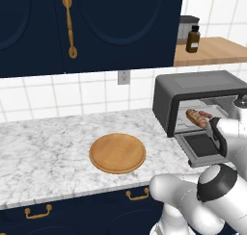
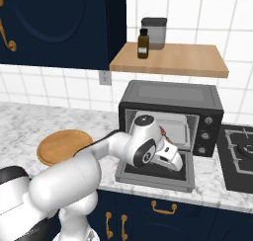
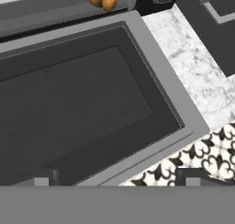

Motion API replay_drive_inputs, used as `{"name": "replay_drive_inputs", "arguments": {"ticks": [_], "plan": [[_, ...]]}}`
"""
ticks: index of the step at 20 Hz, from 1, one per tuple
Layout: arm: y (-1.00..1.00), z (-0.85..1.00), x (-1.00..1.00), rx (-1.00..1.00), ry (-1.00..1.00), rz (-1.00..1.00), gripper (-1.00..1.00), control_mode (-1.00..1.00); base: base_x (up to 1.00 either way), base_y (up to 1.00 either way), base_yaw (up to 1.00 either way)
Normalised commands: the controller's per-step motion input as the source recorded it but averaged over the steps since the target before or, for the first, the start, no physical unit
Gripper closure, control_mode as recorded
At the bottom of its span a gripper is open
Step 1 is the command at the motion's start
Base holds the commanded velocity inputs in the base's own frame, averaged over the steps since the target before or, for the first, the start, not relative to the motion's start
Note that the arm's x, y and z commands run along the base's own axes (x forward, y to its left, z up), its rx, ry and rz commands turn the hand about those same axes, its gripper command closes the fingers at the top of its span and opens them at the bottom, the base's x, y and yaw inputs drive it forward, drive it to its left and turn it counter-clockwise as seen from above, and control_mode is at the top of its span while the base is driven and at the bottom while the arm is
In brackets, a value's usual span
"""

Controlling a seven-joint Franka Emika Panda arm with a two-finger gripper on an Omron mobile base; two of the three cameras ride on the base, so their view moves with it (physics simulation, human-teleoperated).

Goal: Pick up the kebab skewer and baguette bread, and place them inside the toaster oven. Close the toaster oven door and start by setting the timer.

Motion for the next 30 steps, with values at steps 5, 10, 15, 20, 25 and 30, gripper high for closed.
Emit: {"name": "replay_drive_inputs", "arguments": {"ticks": [5, 10, 15, 20, 25, 30], "plan": [[-0.04, -0.1, 0.19, 0.0, 0.0, -0.02, -1.0, -1.0, 0.0, 0.0, 0.0], [-0.1, -0.03, 0.31, 0.04, 0.0, -0.03, -1.0, -1.0, 0.0, 0.0, 0.0], [-0.1, -0.01, 0.28, 0.04, 0.0, -0.03, -1.0, -1.0, 0.0, 0.0, 0.0], [0.0, 0.0, 0.15, 0.05, 0.0, -0.03, -1.0, -1.0, 0.0, 0.0, 0.0], [0.06, 0.0, 0.13, 0.01, 0.0, -0.03, -1.0, -1.0, 0.0, 0.0, 0.0], [0.17, 0.0, 0.32, 0.0, 0.0, -0.02, -1.0, -1.0, 0.0, 0.0, 0.0]]}}
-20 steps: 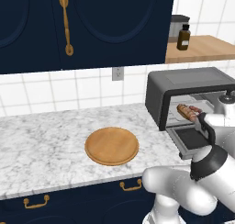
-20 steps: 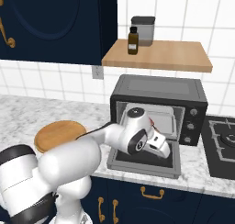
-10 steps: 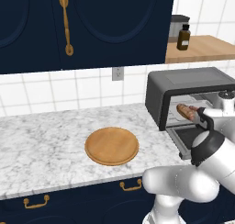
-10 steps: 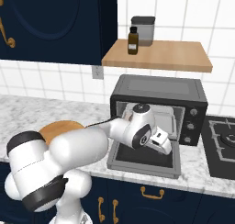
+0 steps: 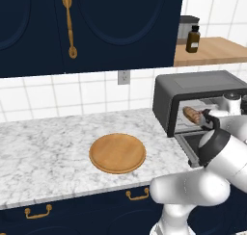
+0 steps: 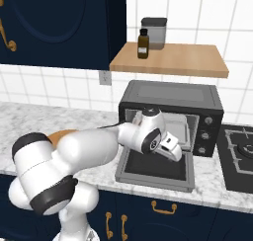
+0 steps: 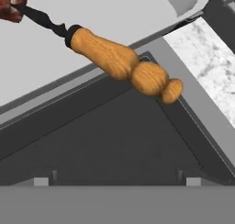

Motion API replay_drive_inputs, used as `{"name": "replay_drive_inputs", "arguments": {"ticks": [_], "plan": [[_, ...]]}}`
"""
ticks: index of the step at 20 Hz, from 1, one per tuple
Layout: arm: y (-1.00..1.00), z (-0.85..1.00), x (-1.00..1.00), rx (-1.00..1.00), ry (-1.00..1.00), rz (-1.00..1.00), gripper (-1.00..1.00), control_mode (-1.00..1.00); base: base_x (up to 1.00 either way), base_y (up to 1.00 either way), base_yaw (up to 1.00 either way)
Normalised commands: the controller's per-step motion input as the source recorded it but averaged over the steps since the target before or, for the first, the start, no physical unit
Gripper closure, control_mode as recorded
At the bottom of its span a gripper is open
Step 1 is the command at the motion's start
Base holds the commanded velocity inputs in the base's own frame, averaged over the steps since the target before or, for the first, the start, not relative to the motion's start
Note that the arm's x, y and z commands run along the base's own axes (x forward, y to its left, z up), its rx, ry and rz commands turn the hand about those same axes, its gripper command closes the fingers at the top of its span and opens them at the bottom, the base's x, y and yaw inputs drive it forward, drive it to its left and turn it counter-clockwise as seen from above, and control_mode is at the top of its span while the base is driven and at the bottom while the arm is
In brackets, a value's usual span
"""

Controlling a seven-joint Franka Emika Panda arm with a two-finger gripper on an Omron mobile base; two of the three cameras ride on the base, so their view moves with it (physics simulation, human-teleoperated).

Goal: Pick up the kebab skewer and baguette bread, and place them inside the toaster oven. Close the toaster oven door and start by setting the timer.

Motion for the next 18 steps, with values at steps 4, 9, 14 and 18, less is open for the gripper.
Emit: {"name": "replay_drive_inputs", "arguments": {"ticks": [4, 9, 14, 18], "plan": [[0.11, -0.03, 0.32, 0.0, 0.0, -0.01, -1.0, -1.0, 0.0, 0.0, 0.0], [0.03, -0.05, 0.28, 0.0, 0.0, 0.0, -1.0, -1.0, 0.0, 0.0, 0.0], [0.0, 0.0, 0.32, 0.0, -0.04, -0.03, -1.0, -1.0, 0.0, 0.0, 0.0], [0.0, 0.0, 0.22, 0.0, -0.06, -0.05, -1.0, -1.0, 0.0, 0.0, 0.0]]}}
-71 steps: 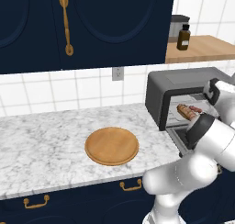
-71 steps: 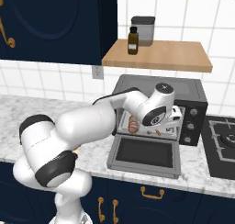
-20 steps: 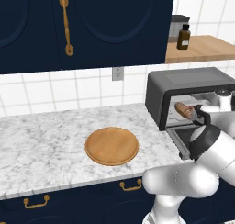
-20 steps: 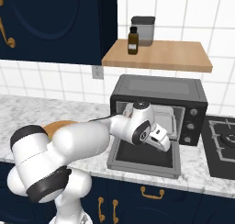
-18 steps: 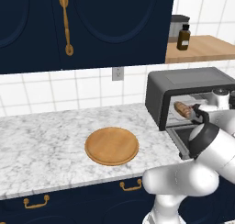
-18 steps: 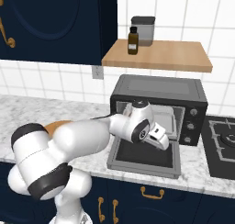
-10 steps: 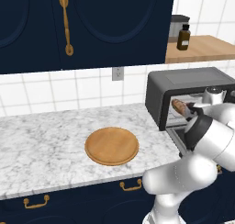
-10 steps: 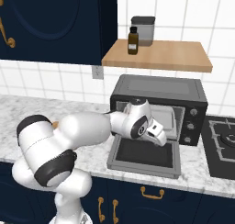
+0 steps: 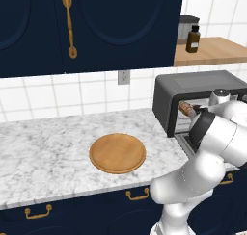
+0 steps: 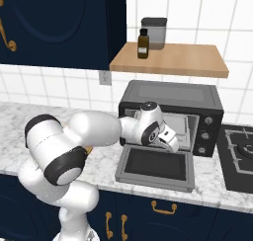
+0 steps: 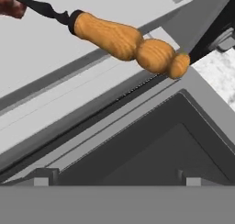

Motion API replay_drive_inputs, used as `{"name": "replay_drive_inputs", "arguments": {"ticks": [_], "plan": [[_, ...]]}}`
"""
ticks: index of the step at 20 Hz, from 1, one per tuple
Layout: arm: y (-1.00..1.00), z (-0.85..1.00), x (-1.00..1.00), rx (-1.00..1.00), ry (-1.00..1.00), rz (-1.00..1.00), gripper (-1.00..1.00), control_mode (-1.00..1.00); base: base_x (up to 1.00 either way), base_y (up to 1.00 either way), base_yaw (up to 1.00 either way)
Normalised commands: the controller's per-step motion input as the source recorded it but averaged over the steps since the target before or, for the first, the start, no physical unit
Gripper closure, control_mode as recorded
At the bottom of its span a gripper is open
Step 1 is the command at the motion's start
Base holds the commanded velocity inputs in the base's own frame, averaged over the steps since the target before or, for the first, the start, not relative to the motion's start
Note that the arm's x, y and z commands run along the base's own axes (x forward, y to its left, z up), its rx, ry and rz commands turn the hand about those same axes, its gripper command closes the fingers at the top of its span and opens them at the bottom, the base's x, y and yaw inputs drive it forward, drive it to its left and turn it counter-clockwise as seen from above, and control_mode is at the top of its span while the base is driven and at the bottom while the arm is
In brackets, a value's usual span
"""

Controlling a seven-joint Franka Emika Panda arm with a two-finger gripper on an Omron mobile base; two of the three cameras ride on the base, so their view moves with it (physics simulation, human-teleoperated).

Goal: Pick up the kebab skewer and baguette bread, and place them inside the toaster oven. Close the toaster oven door and start by setting the timer.

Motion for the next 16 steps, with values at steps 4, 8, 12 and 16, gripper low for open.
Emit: {"name": "replay_drive_inputs", "arguments": {"ticks": [4, 8, 12, 16], "plan": [[0.0, 0.0, 0.1, 0.0, -0.13, -0.08, -1.0, -1.0, 0.0, 0.0, 0.0], [0.0, 0.0, 0.01, 0.01, -0.16, -0.09, -1.0, -1.0, 0.0, 0.0, 0.0], [0.0, -0.04, 0.0, 0.0, -0.15, -0.1, -1.0, -1.0, 0.0, 0.0, 0.0], [0.0, 0.0, -0.42, 0.01, -0.03, -0.07, -1.0, -1.0, 0.0, 0.0, 0.0]]}}
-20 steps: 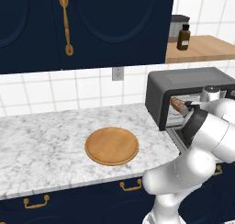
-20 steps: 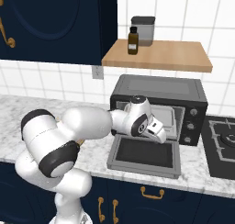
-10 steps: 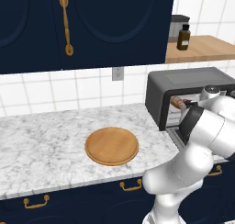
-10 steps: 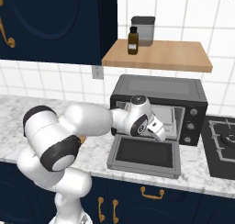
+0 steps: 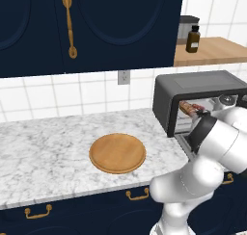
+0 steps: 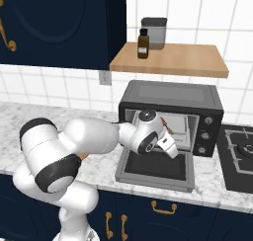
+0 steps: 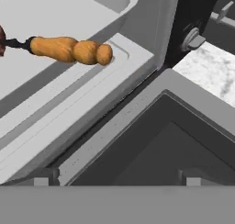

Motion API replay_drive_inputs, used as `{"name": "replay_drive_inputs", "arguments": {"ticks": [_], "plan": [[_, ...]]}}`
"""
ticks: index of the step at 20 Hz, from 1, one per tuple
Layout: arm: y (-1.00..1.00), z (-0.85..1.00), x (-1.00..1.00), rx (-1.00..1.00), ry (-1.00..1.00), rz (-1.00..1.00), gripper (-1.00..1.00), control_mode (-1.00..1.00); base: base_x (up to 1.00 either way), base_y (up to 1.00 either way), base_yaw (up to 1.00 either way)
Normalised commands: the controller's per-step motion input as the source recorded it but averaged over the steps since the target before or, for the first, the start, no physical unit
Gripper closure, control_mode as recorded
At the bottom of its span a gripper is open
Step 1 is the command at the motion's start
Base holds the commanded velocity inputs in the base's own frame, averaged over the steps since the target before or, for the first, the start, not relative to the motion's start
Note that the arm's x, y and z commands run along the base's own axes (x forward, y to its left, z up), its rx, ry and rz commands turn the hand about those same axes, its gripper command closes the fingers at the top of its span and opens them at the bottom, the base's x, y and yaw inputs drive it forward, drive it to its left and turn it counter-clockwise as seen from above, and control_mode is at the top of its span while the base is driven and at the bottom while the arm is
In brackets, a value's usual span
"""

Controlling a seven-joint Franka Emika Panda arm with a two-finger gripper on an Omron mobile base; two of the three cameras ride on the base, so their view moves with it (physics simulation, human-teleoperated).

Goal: Pick up the kebab skewer and baguette bread, and place them inside the toaster oven. Close the toaster oven door and start by setting the timer.

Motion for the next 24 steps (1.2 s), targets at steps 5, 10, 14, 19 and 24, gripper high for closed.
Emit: {"name": "replay_drive_inputs", "arguments": {"ticks": [5, 10, 14, 19, 24], "plan": [[0.0, 0.14, -0.76, 0.03, 0.0, -0.01, -1.0, -1.0, 0.0, 0.0, 0.0], [0.02, 0.33, -1.0, 0.01, 0.06, 0.09, -1.0, -1.0, 0.0, 0.0, 0.0], [0.18, 0.06, -0.88, -0.05, 0.19, 0.36, -1.0, -1.0, 0.0, 0.0, 0.0], [0.14, -0.13, -0.6, -0.1, 0.23, 0.34, -1.0, -1.0, 0.0, 0.0, 0.0], [0.18, -0.29, -0.28, -0.05, 0.24, 0.23, -1.0, -1.0, 0.0, 0.0, 0.0]]}}
